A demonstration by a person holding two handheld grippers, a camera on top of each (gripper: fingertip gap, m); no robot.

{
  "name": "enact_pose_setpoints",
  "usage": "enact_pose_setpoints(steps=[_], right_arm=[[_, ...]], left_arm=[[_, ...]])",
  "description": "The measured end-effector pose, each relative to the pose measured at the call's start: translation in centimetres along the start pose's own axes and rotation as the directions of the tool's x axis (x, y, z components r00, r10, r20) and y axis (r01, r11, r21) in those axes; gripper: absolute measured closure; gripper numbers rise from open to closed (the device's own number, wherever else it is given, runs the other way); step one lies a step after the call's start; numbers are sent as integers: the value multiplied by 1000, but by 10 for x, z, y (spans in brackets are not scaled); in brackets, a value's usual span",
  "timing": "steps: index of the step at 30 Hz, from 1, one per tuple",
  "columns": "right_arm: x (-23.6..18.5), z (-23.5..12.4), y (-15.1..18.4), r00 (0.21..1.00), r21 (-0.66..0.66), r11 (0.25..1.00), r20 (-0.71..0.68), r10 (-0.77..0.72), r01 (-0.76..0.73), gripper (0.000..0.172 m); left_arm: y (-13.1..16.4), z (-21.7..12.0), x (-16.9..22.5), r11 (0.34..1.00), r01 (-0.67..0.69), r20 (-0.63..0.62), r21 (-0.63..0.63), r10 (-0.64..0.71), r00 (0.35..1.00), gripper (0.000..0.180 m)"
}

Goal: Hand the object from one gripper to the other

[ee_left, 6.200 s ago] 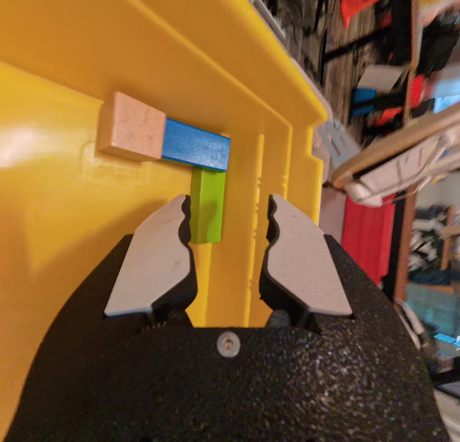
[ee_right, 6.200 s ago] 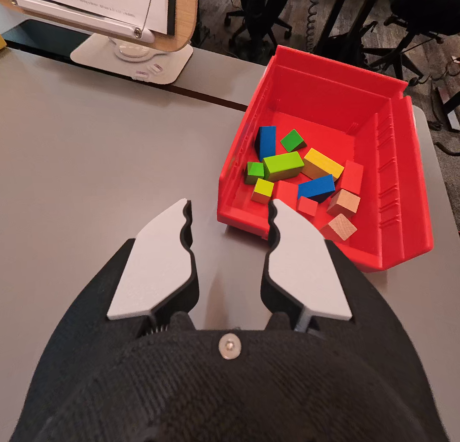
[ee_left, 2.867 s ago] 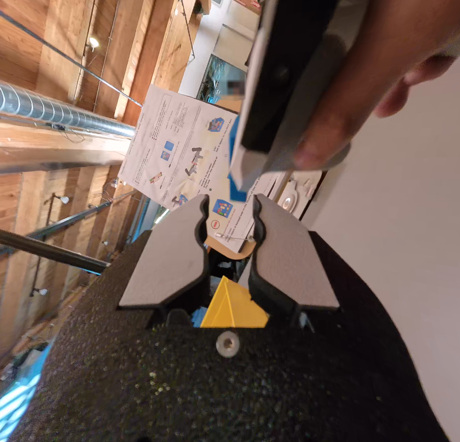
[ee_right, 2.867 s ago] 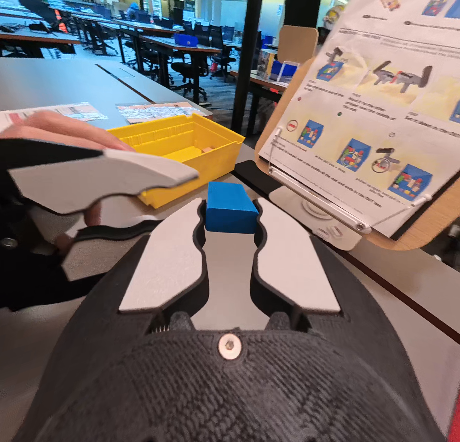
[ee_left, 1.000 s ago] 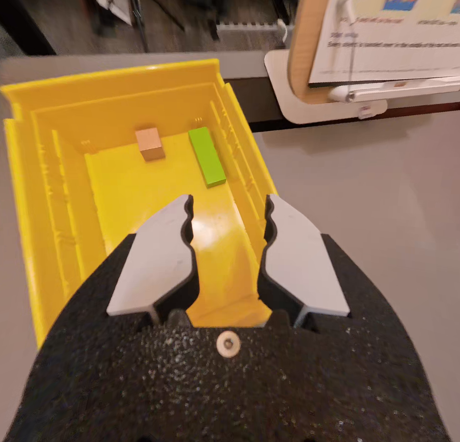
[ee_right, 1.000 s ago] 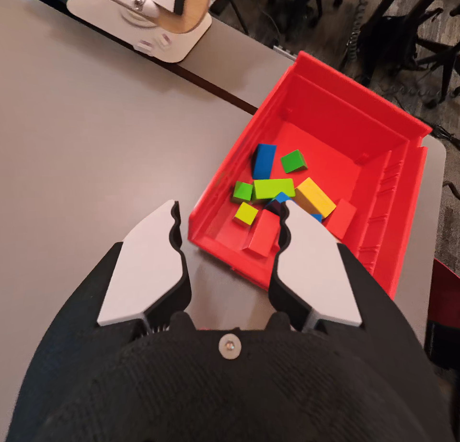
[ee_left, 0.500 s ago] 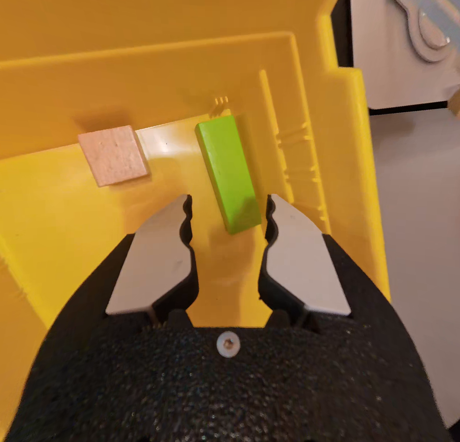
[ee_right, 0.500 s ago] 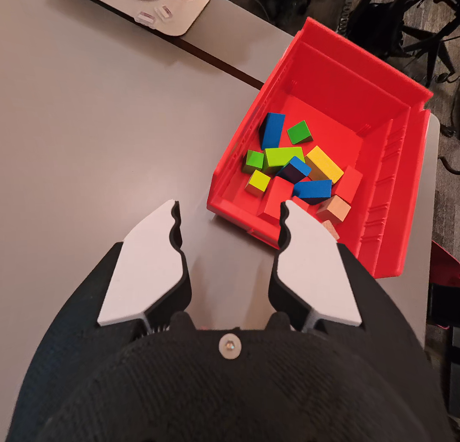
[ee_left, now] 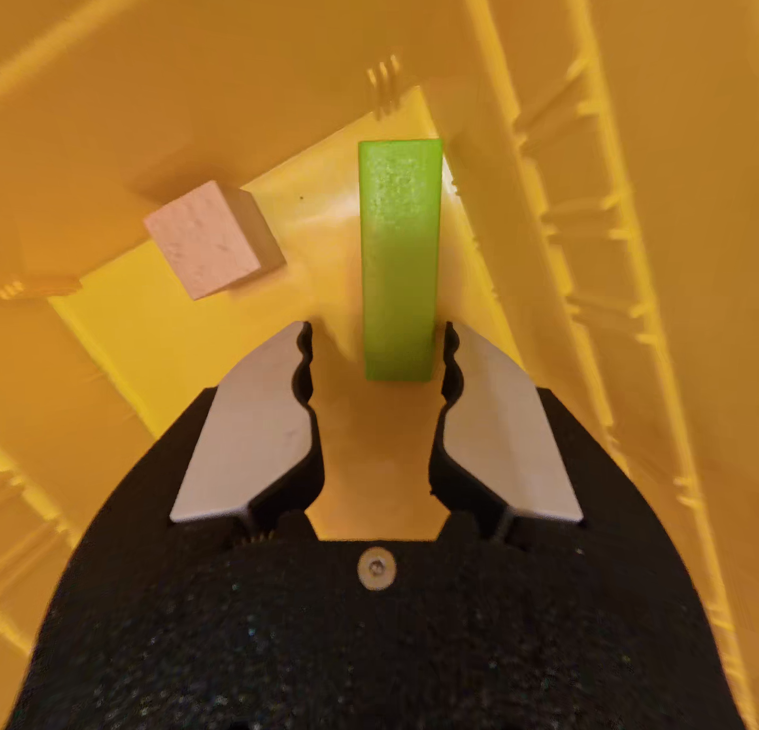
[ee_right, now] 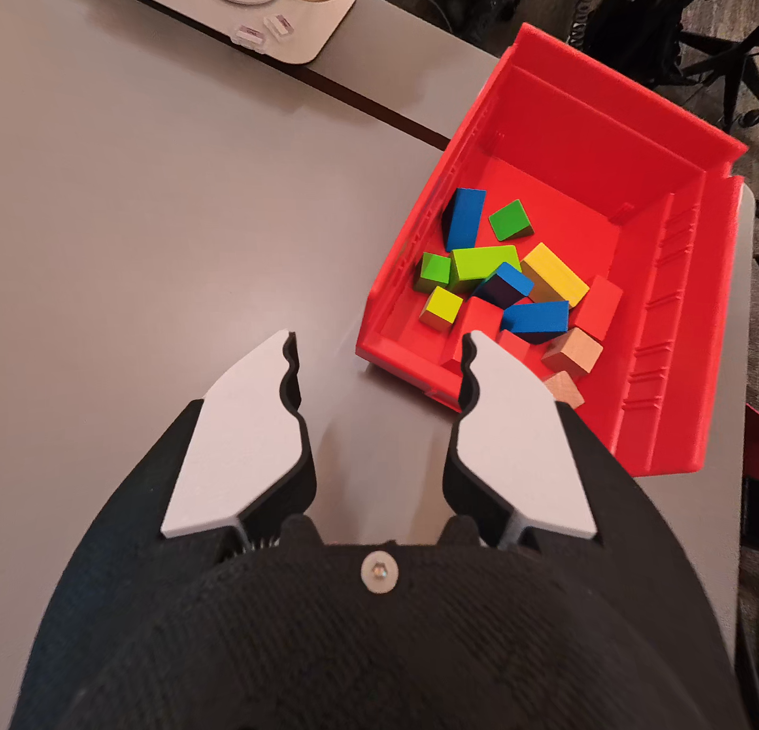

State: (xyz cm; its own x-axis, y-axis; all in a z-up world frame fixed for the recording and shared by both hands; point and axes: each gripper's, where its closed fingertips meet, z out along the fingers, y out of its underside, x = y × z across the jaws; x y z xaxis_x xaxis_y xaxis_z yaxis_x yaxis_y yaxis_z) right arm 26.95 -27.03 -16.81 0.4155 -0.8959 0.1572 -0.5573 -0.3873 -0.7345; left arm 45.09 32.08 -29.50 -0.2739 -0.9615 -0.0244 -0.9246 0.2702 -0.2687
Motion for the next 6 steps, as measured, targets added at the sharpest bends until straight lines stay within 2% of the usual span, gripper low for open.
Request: enact_pose_setpoints(steps=[1, 4, 6], right_arm=[[-3, 1, 0, 1000, 3, 1000, 7, -2, 2, 95], [-14, 4, -1, 999, 13, 1000, 32, -8, 7, 95], [-24, 6, -4, 998, 26, 1000, 59, -13, 12, 95]], left_arm=[[0, -1, -2, 1000, -29, 20, 3, 29, 999, 124], [-5, -5, 8, 997, -66, -35, 39, 67, 997, 128], [-4, -3, 15, 989, -144, -62, 26, 146, 987, 129]])
